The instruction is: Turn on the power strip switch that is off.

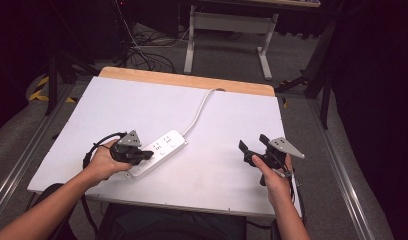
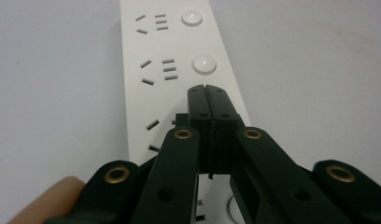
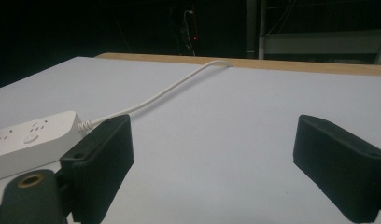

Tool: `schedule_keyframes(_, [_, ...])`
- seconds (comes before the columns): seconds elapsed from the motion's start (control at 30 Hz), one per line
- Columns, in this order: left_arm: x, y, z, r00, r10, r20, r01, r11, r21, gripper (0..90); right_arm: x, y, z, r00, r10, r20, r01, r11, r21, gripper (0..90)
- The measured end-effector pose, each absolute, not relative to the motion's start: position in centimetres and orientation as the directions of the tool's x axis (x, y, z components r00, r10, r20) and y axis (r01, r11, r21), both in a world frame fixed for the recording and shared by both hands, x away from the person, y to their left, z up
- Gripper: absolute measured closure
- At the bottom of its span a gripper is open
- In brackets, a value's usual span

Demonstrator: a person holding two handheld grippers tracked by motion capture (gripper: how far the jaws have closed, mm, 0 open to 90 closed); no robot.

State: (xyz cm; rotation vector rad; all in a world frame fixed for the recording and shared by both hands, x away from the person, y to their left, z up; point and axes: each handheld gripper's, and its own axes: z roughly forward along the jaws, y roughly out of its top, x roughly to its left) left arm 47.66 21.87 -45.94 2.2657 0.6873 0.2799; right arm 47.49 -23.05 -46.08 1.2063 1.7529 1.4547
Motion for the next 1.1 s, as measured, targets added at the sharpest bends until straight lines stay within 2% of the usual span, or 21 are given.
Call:
schedule_keyframes(0.07, [47.52, 21.67, -45.88, 0.848, 0.53, -0.008, 0.376, -0.592, 0.713, 90.0, 47.5, -23.08, -46.09, -0.442, 0.888, 0.123, 0.285, 0.01, 0.958, 12.6])
schedule_keyframes(0.23, [47.22, 21.33, -45.91, 0.843, 0.537, 0.029, 0.363, -0.608, 0.706, 90.0, 47.46, -23.1, -46.08, -0.441, 0.889, 0.124, 0.283, 0.007, 0.959, 12.6])
schedule_keyframes(0.33, [47.41, 21.57, -46.08, 0.837, 0.547, -0.009, 0.39, -0.586, 0.71, 90.0, 47.41, -23.1, -46.04, -0.439, 0.89, 0.127, 0.282, 0.003, 0.959, 12.6])
schedule_keyframes(0.53, [47.3, 21.5, -46.27, 0.834, 0.551, -0.013, 0.395, -0.581, 0.712, 90.0, 47.34, -23.2, -45.97, -0.433, 0.892, 0.133, 0.283, -0.005, 0.959, 12.6])
schedule_keyframes(0.63, [47.08, 21.17, -46.26, 0.835, 0.55, 0.017, 0.38, -0.598, 0.706, 90.0, 47.31, -23.22, -45.97, -0.434, 0.891, 0.131, 0.279, -0.005, 0.96, 12.6])
schedule_keyframes(0.7, [47.24, 21.09, -46.29, 0.835, 0.551, -0.008, 0.399, -0.594, 0.699, 90.0, 47.26, -23.21, -45.93, -0.434, 0.891, 0.132, 0.278, -0.007, 0.961, 12.6])
schedule_keyframes(1.1, [47.5, 21.14, -46.22, 0.832, 0.553, -0.031, 0.415, -0.586, 0.696, 90.0, 47.09, -23.4, -45.88, -0.428, 0.893, 0.137, 0.277, -0.014, 0.961, 12.6])
